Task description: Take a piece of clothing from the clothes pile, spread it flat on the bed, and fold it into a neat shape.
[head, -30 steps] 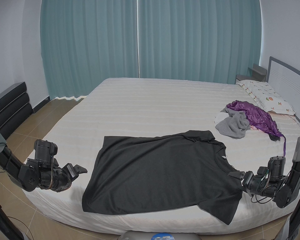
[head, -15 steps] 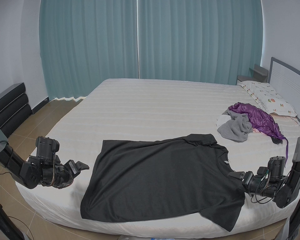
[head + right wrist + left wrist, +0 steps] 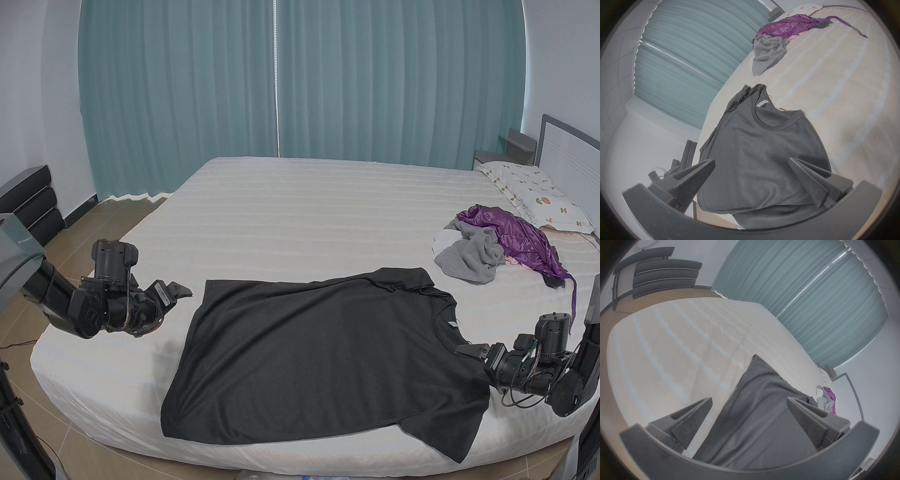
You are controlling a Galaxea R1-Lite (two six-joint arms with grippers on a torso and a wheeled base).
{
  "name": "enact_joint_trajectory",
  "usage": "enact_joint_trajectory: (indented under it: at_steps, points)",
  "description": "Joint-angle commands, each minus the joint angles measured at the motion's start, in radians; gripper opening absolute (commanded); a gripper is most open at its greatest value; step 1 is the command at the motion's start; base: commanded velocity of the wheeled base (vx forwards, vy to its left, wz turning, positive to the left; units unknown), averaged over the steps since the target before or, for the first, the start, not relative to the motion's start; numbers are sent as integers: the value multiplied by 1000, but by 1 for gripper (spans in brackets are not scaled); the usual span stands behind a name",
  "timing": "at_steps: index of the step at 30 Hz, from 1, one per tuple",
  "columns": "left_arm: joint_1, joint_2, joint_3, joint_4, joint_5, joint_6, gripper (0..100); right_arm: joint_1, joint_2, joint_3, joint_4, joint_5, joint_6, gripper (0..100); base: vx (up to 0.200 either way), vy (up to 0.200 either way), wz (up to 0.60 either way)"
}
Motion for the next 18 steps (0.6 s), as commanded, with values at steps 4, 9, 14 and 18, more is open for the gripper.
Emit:
enact_joint_trajectory:
  at_steps: [4, 9, 14, 18]
  points:
    - [1, 232, -290, 6, -64, -2, 100, 23, 13, 12, -2, -1, -1, 100, 0, 0, 0]
    - [-2, 319, -424, 21, -72, -2, 100, 24, 13, 13, -2, -1, 0, 100, 0, 0, 0]
    - [-7, 408, -542, 27, -70, -11, 100, 24, 5, 15, -2, -1, 0, 100, 0, 0, 0]
    - [-15, 489, -651, 27, -63, -65, 100, 24, 13, 15, -2, -1, 0, 100, 0, 0, 0]
